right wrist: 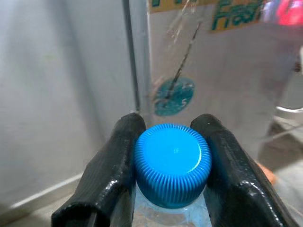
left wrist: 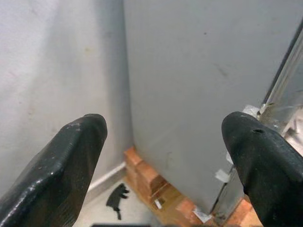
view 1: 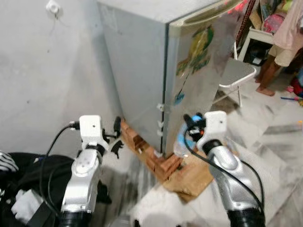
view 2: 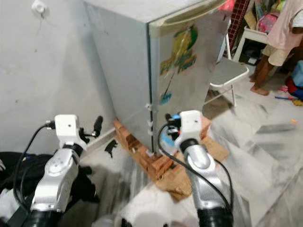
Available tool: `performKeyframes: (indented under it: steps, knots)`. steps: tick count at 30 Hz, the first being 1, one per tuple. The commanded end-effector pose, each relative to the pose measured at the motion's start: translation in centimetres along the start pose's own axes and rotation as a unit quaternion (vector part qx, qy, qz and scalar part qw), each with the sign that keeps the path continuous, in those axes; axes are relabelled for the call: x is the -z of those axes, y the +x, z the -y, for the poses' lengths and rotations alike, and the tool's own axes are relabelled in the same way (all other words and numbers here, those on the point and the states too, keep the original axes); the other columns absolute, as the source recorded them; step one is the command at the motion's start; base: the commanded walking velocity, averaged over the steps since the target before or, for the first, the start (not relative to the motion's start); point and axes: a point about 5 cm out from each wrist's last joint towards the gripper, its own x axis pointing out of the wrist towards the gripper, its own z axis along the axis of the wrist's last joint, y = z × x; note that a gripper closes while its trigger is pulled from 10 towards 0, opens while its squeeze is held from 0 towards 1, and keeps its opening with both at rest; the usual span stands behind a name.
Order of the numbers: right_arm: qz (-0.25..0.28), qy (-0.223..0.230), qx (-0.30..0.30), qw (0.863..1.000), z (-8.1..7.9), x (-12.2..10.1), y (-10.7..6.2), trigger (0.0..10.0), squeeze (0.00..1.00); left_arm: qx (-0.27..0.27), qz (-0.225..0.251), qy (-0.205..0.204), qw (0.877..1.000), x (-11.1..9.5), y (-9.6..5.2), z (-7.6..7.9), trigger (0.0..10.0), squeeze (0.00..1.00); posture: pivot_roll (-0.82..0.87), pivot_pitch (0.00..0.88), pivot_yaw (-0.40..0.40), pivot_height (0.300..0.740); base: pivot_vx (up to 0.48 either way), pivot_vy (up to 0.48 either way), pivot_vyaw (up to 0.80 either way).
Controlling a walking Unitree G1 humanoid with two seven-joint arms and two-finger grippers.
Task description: Restocking fridge
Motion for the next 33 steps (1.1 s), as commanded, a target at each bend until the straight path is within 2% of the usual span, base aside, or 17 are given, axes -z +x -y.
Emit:
performKeyframes:
  steps: [1,7,15,23,33]
  knots:
    - [0.03,-0.001,-0.007,1.0,-0.35,-1.43,0.4,10.0,0.0,0.003,0.018,-0.006,1.0,-0.81,0.22,-0.37,10.0,0.0,0.01,0.0,0.007,0.74,0.0,0.0,-0.8]
    - [0.034,-0.001,-0.005,0.999,-0.22,-1.52,0.27,10.0,0.0,0.007,0.026,-0.008,1.0,-1.11,0.32,-0.61,10.0,0.0,0.01,0.0,0.006,0.74,0.044,0.0,-0.69]
    - [0.029,0.003,-0.006,1.0,-0.31,-1.35,0.08,10.0,0.0,0.011,0.024,-0.016,1.0,-1.1,0.39,-0.61,10.0,0.0,0.01,0.0,0.01,0.74,0.256,0.367,0.0]
    - [0.024,0.005,-0.004,1.0,-0.31,-1.13,-0.02,10.0,0.0,0.026,0.025,-0.019,0.999,-0.95,0.25,-0.14,10.0,0.0,0.01,0.0,0.009,0.74,0.0,0.443,-0.78]
    - [0.024,0.007,-0.005,1.0,-0.39,-1.14,0.1,10.0,0.0,0.041,0.026,-0.022,0.999,-0.98,0.22,0.34,10.0,0.0,0.01,0.0,0.005,0.74,0.0,0.0,-0.8]
